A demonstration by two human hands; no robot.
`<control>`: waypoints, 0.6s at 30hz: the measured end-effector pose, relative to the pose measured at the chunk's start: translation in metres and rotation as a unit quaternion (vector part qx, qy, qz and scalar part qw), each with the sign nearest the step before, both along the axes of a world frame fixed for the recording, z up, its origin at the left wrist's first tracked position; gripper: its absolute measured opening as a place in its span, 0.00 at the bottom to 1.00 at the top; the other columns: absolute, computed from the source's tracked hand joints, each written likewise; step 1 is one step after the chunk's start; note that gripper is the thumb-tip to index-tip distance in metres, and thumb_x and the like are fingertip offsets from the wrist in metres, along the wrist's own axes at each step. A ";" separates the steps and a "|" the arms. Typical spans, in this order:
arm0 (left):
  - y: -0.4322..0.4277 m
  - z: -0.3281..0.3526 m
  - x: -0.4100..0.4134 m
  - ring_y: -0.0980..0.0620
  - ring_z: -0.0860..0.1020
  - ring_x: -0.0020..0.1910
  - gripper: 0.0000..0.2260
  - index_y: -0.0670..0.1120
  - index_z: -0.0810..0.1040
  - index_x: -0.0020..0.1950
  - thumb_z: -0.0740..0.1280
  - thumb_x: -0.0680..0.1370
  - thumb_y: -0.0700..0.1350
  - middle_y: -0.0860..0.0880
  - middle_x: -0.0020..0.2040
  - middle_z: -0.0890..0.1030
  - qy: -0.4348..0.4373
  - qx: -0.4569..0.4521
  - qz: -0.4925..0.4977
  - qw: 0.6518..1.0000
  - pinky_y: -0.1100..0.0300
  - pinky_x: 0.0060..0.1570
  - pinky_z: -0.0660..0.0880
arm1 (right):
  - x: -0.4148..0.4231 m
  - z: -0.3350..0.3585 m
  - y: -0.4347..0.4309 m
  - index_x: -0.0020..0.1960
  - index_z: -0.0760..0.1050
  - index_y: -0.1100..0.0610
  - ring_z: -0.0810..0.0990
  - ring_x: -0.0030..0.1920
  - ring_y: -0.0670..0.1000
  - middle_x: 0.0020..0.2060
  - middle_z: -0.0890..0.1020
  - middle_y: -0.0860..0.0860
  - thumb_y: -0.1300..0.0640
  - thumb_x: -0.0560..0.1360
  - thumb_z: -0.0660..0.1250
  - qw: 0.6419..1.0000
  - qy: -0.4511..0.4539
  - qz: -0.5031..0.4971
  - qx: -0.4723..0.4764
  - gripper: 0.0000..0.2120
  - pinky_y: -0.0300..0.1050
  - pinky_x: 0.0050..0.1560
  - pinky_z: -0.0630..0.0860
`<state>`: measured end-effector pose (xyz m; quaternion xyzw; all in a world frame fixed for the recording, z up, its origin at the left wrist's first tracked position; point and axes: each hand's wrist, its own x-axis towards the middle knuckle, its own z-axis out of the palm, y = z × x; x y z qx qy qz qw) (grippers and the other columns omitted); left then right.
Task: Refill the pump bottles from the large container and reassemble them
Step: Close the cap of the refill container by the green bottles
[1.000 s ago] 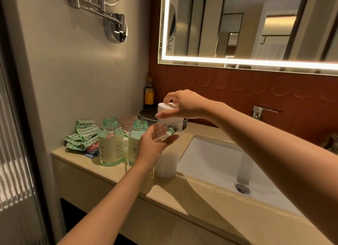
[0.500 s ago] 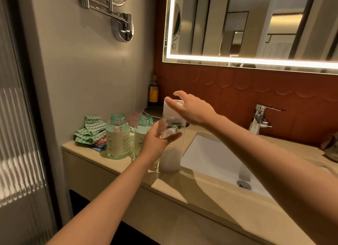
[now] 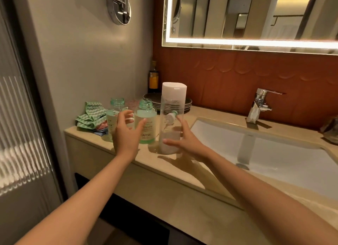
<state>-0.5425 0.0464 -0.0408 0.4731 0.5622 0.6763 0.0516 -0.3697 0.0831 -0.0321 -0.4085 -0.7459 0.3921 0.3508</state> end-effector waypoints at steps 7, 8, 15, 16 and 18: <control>0.020 -0.001 0.006 0.52 0.69 0.63 0.27 0.49 0.62 0.70 0.68 0.75 0.49 0.45 0.67 0.69 0.004 0.009 -0.005 1.000 0.60 0.54 0.68 | -0.014 -0.005 0.015 0.70 0.55 0.52 0.72 0.59 0.53 0.63 0.69 0.55 0.58 0.68 0.75 0.993 0.059 -0.098 0.003 0.39 0.50 0.57 0.77; 0.023 -0.001 0.006 0.50 0.68 0.65 0.29 0.49 0.60 0.71 0.69 0.74 0.49 0.45 0.68 0.68 -0.003 0.003 -0.011 1.000 0.58 0.57 0.67 | -0.014 -0.004 0.020 0.70 0.54 0.52 0.72 0.58 0.52 0.63 0.69 0.56 0.58 0.68 0.74 0.991 0.068 -0.114 0.003 0.38 0.46 0.56 0.76; 0.043 -0.002 0.008 0.47 0.71 0.61 0.33 0.46 0.62 0.67 0.75 0.68 0.52 0.45 0.64 0.71 0.029 -0.049 0.004 0.998 0.58 0.50 0.71 | -0.019 0.003 0.075 0.70 0.54 0.51 0.69 0.63 0.54 0.67 0.67 0.56 0.61 0.68 0.74 0.976 0.076 -0.201 -0.021 0.40 0.49 0.60 0.73; 0.045 -0.002 0.008 0.47 0.72 0.60 0.32 0.45 0.63 0.66 0.75 0.68 0.51 0.44 0.63 0.72 0.037 -0.047 0.013 0.998 0.58 0.48 0.72 | -0.020 0.003 0.084 0.71 0.53 0.51 0.69 0.64 0.55 0.67 0.67 0.56 0.61 0.68 0.75 0.976 0.066 -0.207 -0.023 0.40 0.51 0.62 0.73; 0.048 -0.004 0.007 0.46 0.73 0.58 0.30 0.43 0.64 0.64 0.75 0.69 0.49 0.43 0.60 0.74 0.058 -0.038 0.030 0.997 0.57 0.47 0.74 | -0.022 0.002 0.099 0.71 0.54 0.51 0.69 0.65 0.55 0.67 0.67 0.55 0.60 0.68 0.75 0.975 0.065 -0.211 -0.024 0.40 0.54 0.62 0.73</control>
